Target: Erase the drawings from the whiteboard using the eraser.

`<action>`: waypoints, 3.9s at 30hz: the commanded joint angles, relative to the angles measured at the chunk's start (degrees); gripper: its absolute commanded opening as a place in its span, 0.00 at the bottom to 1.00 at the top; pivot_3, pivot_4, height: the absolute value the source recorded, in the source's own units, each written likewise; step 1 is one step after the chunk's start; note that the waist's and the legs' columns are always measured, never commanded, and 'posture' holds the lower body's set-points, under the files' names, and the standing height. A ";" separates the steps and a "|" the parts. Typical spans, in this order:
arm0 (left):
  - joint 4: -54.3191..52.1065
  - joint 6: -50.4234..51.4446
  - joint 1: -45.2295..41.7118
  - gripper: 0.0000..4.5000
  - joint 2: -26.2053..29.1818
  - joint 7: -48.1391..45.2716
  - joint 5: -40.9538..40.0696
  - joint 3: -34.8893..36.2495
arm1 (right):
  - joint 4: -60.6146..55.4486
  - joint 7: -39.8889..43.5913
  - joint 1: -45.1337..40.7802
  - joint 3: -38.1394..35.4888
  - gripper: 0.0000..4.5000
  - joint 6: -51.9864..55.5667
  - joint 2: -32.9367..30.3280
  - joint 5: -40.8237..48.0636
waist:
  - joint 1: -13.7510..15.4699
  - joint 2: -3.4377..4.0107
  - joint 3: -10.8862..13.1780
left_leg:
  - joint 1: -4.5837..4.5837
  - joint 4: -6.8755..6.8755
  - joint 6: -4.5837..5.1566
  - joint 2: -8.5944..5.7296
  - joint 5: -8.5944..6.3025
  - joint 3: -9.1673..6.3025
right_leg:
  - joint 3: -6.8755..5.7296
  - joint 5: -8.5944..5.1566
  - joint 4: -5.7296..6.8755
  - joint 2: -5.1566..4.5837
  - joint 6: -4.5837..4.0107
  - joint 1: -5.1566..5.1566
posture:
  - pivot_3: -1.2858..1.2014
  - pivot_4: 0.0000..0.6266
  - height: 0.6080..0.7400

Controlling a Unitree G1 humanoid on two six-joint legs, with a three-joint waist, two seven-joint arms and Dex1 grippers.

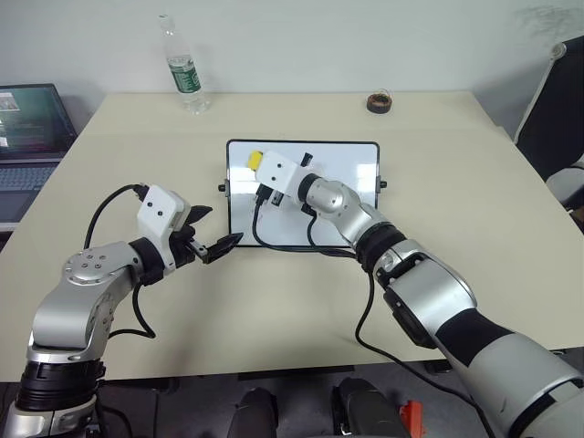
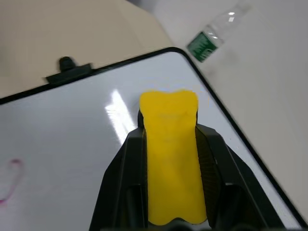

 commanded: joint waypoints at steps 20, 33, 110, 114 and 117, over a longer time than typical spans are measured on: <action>-2.45 -1.71 5.54 1.00 2.72 -3.50 0.70 0.73 | -5.45 4.67 8.25 8.67 0.23 -4.30 -4.44 -6.63 | 0.03 0.01 0.02 | 0.07 0.02 -0.01 0.00 0.01 0.00 | 0.02 -0.01 0.14 0.00 -0.01 0.01 | 0.52 0.24 1.00; -1.51 -2.49 5.91 1.00 2.67 -4.21 0.77 0.69 | -7.25 -6.34 5.98 6.79 0.23 -4.80 -6.98 -7.01 | 0.35 0.01 0.03 | 0.19 0.06 -0.01 -0.02 0.04 -0.02 | -0.03 -0.01 0.29 -0.01 -0.01 0.12 | 0.52 0.24 1.00; 25.83 -23.60 -33.99 1.00 -22.73 -29.67 11.04 -30.72 | -86.38 -8.05 54.31 -38.31 0.23 65.96 -14.71 23.72 | 2.42 0.38 0.29 | -0.46 0.00 0.03 -0.27 0.07 -0.67 | -1.16 -0.13 -0.48 0.20 -0.12 0.21 | 0.52 0.24 1.00; 27.58 -23.37 -35.17 1.00 -24.99 -29.22 11.41 -30.43 | -83.63 -8.93 53.83 -38.65 0.23 64.49 -15.53 24.66 | 2.43 0.39 0.29 | -0.47 0.00 0.03 -0.29 0.07 -0.65 | -1.15 -0.13 -0.49 0.19 -0.12 0.21 | 0.52 0.24 1.00; 28.10 -23.48 -35.33 1.00 -26.10 -28.19 11.78 -29.88 | -83.03 -8.92 54.02 -39.04 0.44 63.44 -16.06 25.68 | 2.36 0.42 0.29 | -0.46 -0.01 0.03 -0.28 0.07 -0.64 | -1.14 -0.13 -0.48 0.20 -0.12 0.21 | 0.52 0.24 1.00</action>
